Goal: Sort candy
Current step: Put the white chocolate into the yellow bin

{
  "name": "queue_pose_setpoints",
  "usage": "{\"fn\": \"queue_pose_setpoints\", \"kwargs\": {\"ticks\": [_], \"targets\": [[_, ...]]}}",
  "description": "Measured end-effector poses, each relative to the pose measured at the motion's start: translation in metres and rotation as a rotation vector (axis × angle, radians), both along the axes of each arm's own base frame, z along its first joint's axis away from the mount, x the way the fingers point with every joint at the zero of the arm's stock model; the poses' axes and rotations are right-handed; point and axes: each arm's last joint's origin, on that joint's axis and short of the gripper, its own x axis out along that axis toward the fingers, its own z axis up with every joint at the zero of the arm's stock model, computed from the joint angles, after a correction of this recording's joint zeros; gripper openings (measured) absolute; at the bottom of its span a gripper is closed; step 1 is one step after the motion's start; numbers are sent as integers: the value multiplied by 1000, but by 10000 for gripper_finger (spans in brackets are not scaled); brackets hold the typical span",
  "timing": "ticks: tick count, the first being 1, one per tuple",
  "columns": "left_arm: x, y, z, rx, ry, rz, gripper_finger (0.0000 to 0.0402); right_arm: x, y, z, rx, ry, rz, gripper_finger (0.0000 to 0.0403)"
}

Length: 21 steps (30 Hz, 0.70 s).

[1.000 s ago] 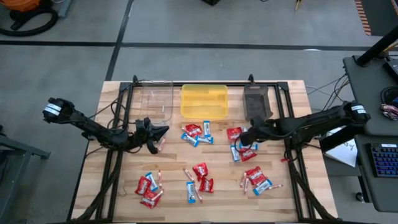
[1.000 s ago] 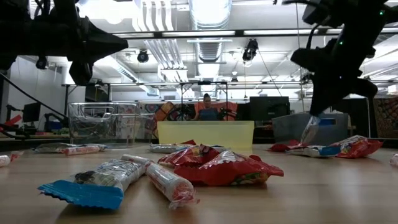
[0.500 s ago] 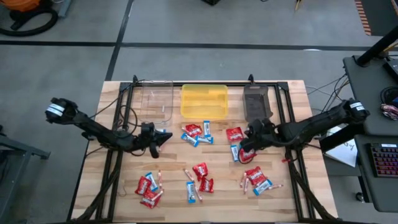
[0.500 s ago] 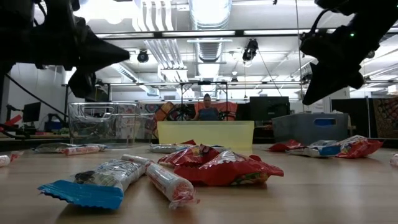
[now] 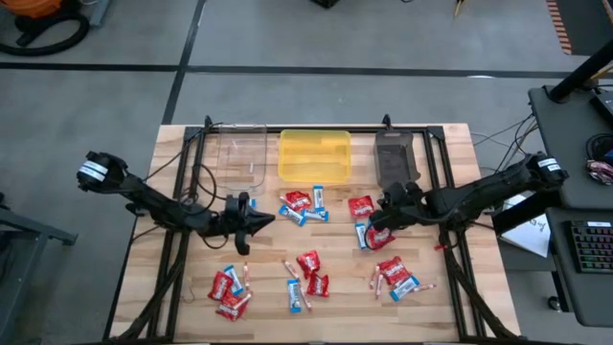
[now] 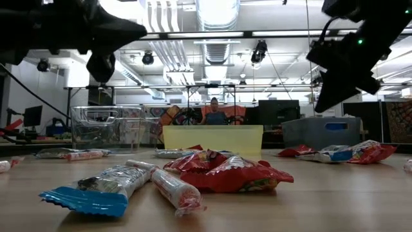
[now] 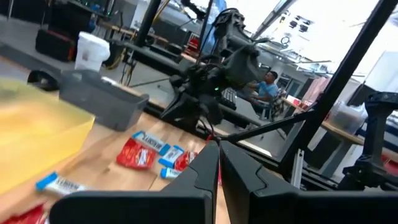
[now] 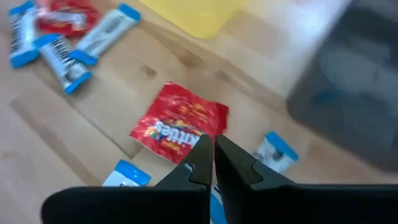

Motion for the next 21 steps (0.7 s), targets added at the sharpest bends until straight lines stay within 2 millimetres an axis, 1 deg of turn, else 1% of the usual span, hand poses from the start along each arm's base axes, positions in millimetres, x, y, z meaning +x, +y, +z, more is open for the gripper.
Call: {"fn": "queue_pose_setpoints", "kwargs": {"ticks": [3, 7, 11, 14, 18, 21], "targets": [[5, -2, 6, 41, -9, 5, 0, -2, -3, -3, 65, -7, -110, 46], [8, -3, 10, 89, -14, 13, 0, -5, -5, -12, 110, 25, -254, 105], [5, -2, 16, 136, -36, 29, 0, 1, -7, -24, 131, 66, -299, 166], [3, 0, 21, 196, -49, 45, 0, 5, -11, -33, 144, 116, -332, 201], [-1, 5, 29, 262, -55, 145, 0, 10, -15, -48, 171, 189, -351, 229], [-5, 8, 34, 294, -57, 211, 0, 12, -17, -56, 163, 230, -365, 236]]}}
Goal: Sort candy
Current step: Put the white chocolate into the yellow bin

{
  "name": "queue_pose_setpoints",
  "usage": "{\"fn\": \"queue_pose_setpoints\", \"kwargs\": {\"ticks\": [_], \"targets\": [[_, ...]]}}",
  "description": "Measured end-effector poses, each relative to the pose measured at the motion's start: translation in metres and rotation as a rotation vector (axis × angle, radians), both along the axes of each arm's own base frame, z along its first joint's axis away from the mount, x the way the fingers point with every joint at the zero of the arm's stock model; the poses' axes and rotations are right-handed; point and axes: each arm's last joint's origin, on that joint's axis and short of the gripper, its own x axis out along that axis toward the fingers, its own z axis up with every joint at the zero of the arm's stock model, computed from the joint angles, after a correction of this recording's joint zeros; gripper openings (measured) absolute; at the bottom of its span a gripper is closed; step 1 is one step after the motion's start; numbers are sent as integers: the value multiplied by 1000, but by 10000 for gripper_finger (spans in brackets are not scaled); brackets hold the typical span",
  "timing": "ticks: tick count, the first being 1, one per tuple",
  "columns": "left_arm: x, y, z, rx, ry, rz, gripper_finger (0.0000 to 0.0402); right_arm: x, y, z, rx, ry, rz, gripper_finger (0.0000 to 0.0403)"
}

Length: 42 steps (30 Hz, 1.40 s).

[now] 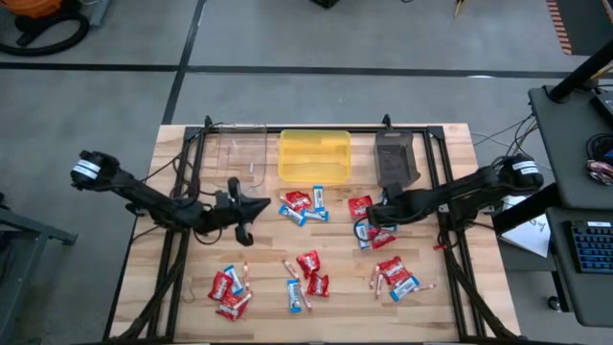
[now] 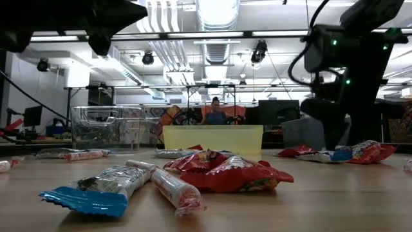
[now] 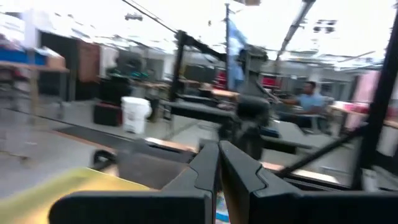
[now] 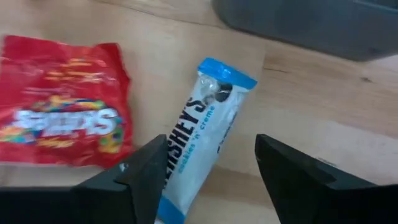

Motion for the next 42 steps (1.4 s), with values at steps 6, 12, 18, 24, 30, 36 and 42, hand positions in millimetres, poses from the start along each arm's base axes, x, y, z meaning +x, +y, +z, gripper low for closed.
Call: {"fn": "queue_pose_setpoints", "kwargs": {"ticks": [6, 12, 18, 24, 30, 36, 42], "targets": [[-3, 2, 5, 22, -10, 33, 0, 2, 0, -6, 12, 35, 15, 196], [-2, 2, 2, 16, 2, 35, 0, 5, 1, -7, 22, 27, 58, 96], [0, 1, 0, -9, 8, 28, 0, 5, 1, -5, 38, 35, 108, 23], [1, 1, -4, -46, 19, 17, 0, 0, 1, 10, 63, -25, 129, 28], [1, 1, -4, -71, 13, 12, 0, -4, 2, 35, 83, -140, 198, 28], [1, 1, -5, -74, 22, 10, 0, 8, 3, 64, 17, -349, 407, 28], [1, 1, -5, -103, 17, 4, 0, 31, 3, 88, -144, -590, 678, 28]]}}
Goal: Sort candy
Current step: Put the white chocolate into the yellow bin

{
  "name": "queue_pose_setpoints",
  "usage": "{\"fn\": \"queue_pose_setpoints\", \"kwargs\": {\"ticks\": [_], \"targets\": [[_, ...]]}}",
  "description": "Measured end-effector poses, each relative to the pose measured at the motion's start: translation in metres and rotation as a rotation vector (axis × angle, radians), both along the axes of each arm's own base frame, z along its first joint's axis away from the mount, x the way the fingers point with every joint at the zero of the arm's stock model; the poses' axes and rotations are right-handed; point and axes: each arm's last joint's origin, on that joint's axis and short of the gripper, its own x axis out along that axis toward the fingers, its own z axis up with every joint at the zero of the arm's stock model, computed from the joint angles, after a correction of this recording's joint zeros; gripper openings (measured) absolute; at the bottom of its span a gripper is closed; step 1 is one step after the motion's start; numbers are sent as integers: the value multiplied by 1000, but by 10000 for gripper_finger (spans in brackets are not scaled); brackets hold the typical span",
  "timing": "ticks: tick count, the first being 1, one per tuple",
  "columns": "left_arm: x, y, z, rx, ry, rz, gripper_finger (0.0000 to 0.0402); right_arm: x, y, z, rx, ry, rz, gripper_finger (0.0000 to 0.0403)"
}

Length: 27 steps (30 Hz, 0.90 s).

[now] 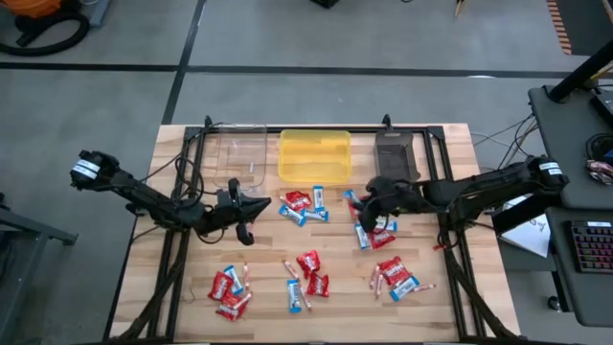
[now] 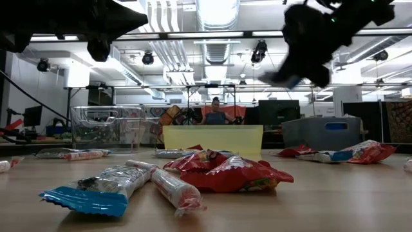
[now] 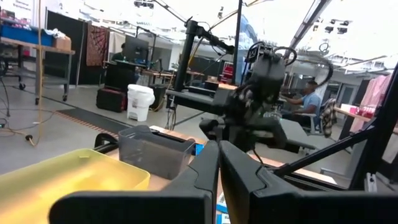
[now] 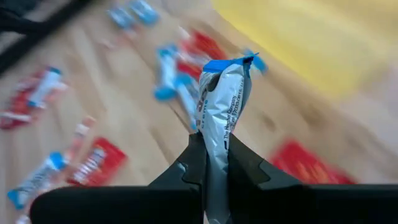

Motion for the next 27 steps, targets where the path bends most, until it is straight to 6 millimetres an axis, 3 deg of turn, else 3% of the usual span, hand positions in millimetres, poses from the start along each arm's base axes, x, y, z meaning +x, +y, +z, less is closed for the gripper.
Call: {"fn": "queue_pose_setpoints", "kwargs": {"ticks": [5, 11, 17, 27], "targets": [[0, 0, 0, -34, -12, -7, 0, 14, -10, 6, -129, -92, 47, 28], [0, 0, 1, -19, -11, -4, 0, 35, -34, 14, -245, -53, 32, 28], [-1, 1, 3, 13, -8, 3, 0, 56, -64, 16, -404, 102, 69, 28], [-3, -4, 2, 17, 2, -25, 0, 83, -111, 13, -489, 413, 150, 28]]}}
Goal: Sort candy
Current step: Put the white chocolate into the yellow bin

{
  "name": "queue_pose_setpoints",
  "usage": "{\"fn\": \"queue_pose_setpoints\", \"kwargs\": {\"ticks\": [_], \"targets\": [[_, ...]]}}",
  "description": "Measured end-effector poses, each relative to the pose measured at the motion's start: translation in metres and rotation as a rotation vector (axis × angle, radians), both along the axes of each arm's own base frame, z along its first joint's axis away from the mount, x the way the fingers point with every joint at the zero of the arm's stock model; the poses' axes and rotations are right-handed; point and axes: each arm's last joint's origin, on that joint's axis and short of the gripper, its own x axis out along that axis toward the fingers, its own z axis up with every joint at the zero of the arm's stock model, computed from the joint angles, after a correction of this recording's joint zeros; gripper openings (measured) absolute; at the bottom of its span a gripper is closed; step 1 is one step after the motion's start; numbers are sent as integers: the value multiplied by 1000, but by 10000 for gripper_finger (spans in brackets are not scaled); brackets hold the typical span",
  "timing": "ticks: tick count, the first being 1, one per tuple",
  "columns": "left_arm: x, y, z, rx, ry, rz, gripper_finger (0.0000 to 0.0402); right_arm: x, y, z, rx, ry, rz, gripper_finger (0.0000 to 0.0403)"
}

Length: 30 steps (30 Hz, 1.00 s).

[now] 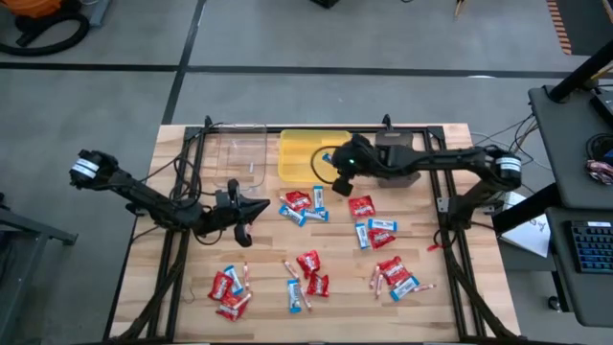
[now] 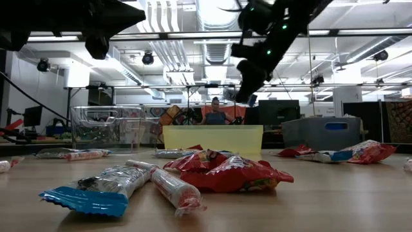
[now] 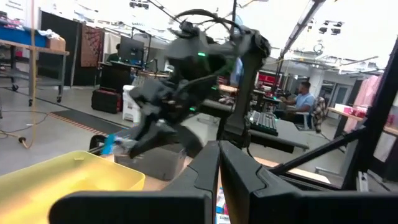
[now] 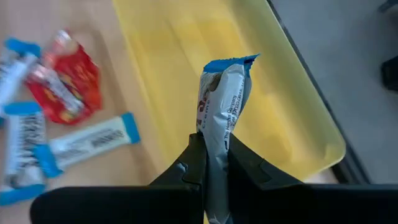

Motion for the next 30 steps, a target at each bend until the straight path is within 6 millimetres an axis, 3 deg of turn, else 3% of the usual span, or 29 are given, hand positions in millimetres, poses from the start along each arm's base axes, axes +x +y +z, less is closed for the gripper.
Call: {"fn": "queue_pose_setpoints", "kwargs": {"ticks": [8, 15, 30], "targets": [[-1, -2, 0, 1, 3, -11, 0, 21, -34, -9, -75, 145, 68, 28], [-2, -2, 1, 14, 9, -9, 0, 25, -58, -18, -111, 205, 85, 28], [-3, -1, 1, 59, 32, 2, 0, 22, -80, -36, -189, 338, 233, 28]]}}
